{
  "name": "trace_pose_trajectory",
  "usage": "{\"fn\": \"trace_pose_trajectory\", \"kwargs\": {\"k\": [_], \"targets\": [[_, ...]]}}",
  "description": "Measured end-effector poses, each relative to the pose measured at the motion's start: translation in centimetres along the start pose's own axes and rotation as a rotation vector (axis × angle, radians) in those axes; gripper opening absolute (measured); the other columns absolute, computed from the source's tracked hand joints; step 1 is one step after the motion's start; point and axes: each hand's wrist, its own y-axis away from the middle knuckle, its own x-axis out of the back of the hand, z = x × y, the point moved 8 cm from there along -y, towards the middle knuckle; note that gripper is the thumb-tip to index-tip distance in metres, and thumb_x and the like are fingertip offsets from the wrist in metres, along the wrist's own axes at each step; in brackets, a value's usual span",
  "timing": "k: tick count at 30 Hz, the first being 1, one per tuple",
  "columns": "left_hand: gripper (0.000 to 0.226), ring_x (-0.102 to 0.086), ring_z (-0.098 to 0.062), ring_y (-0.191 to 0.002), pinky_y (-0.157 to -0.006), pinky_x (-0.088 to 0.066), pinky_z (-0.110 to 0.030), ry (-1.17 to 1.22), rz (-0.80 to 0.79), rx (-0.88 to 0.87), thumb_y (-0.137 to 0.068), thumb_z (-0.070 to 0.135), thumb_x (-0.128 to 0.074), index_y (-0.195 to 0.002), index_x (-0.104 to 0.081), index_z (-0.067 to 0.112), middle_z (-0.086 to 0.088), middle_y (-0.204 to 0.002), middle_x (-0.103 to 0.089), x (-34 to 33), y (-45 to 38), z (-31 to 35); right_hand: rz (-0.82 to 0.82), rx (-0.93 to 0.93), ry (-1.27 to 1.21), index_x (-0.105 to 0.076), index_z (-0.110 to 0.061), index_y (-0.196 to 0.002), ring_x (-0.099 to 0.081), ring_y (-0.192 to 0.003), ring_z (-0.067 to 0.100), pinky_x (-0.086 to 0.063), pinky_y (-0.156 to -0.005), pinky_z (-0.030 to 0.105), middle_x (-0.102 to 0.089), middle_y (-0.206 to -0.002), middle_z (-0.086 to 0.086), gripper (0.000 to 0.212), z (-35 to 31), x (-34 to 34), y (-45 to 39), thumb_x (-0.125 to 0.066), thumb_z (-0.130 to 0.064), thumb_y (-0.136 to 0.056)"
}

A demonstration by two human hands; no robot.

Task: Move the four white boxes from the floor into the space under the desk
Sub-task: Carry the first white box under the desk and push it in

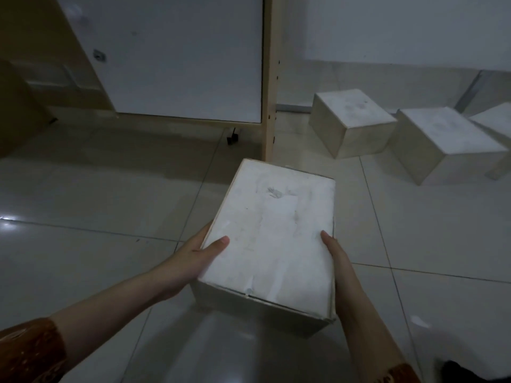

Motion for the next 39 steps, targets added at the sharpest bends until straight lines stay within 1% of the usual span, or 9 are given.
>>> {"fn": "trace_pose_trajectory", "kwargs": {"k": [7, 11, 16, 20, 24, 29, 34, 37, 39], "targets": [[0.025, -0.063, 0.015, -0.097, -0.080, -0.047, -0.013, 0.054, 0.146, 0.073, -0.088, 0.036, -0.059, -0.111, -0.058, 0.047, 0.039, -0.102, -0.066, 10.5, 2.5, -6.1, -0.107, 0.046, 0.015, -0.043, -0.028, -0.138, -0.068, -0.104, 0.026, -0.057, -0.083, 0.046, -0.065, -0.125, 0.005, 0.060, 6.1, -8.7, -3.1, -0.060, -0.032, -0.081], [0.033, -0.061, 0.005, -0.104, -0.088, -0.046, -0.023, 0.079, 0.224, 0.071, -0.091, 0.032, -0.057, -0.124, -0.054, 0.038, 0.027, -0.113, -0.064, 15.0, 1.0, -8.2, -0.170, 0.018, 0.065, -0.039, -0.032, -0.140, -0.063, -0.112, 0.027, -0.050, -0.095, 0.051, -0.060, -0.131, 0.005, 0.052, 8.5, -12.9, -7.3, -0.055, -0.029, -0.090], [0.043, -0.058, -0.003, -0.111, -0.092, -0.043, -0.023, 0.074, 0.272, 0.019, -0.094, 0.029, -0.053, -0.137, -0.048, 0.031, 0.016, -0.123, -0.060, 17.3, -3.0, -7.9, -0.202, 0.030, 0.110, -0.034, -0.028, -0.144, -0.059, -0.117, 0.030, -0.045, -0.100, 0.053, -0.056, -0.135, 0.009, 0.057, 7.7, -15.2, -12.7, -0.055, -0.030, -0.090], [0.041, -0.057, 0.000, -0.109, -0.088, -0.045, -0.018, 0.063, 0.263, -0.030, -0.096, 0.029, -0.051, -0.137, -0.047, 0.029, 0.009, -0.129, -0.059, 18.3, -7.0, -7.0, -0.195, 0.023, 0.151, -0.034, -0.025, -0.144, -0.060, -0.115, 0.029, -0.051, -0.094, 0.047, -0.056, -0.135, 0.010, 0.055, 6.7, -15.9, -17.0, -0.053, -0.033, -0.093], [0.045, -0.055, -0.017, -0.123, -0.108, -0.041, -0.037, 0.081, 0.240, -0.033, -0.098, 0.024, -0.048, -0.143, -0.044, 0.021, 0.002, -0.137, -0.056, 18.5, -10.1, -6.6, -0.161, 0.025, 0.194, -0.021, -0.028, -0.149, -0.057, -0.118, 0.028, -0.047, -0.099, 0.049, -0.050, -0.141, 0.009, 0.062, 5.9, -15.6, -19.9, -0.050, -0.035, -0.095], [0.044, -0.054, -0.019, -0.124, -0.109, -0.040, -0.036, 0.112, 0.220, -0.034, -0.099, 0.020, -0.046, -0.143, -0.043, 0.018, -0.001, -0.138, -0.055, 17.4, -12.5, -7.0, -0.168, 0.042, 0.244, -0.026, -0.029, -0.147, -0.055, -0.121, 0.029, -0.043, -0.103, 0.050, -0.050, -0.141, 0.009, 0.055, 5.3, -14.5, -21.9, -0.046, -0.037, -0.097], [0.043, -0.055, -0.023, -0.123, -0.106, -0.042, -0.036, 0.153, 0.232, -0.068, -0.100, 0.010, -0.041, -0.143, -0.043, 0.015, -0.006, -0.138, -0.055, 16.9, -14.2, -8.0, -0.125, 0.055, 0.374, -0.026, -0.034, -0.146, -0.059, -0.115, 0.026, -0.050, -0.095, 0.045, -0.054, -0.136, 0.005, 0.050, 5.1, -13.6, -22.9, -0.042, -0.032, -0.099], [0.042, -0.057, -0.020, -0.118, -0.101, -0.043, -0.033, 0.156, 0.263, -0.085, -0.100, 0.007, -0.041, -0.141, -0.045, 0.017, -0.006, -0.136, -0.056, 16.7, -14.5, -8.5, -0.085, 0.095, 0.476, -0.030, -0.035, -0.143, -0.063, -0.103, 0.019, -0.058, -0.075, 0.031, -0.058, -0.128, 0.000, 0.049, 5.0, -13.3, -22.6, -0.043, -0.022, -0.099], [0.041, -0.060, -0.017, -0.110, -0.096, -0.045, -0.029, 0.126, 0.326, -0.104, -0.099, 0.008, -0.043, -0.138, -0.048, 0.017, -0.006, -0.133, -0.059, 16.9, -14.3, -8.7, -0.046, 0.131, 0.537, -0.030, -0.035, -0.144, -0.063, -0.104, 0.018, -0.058, -0.075, 0.029, -0.056, -0.131, 0.001, 0.053, 5.1, -13.3, -22.0, -0.047, -0.019, -0.096]]}}
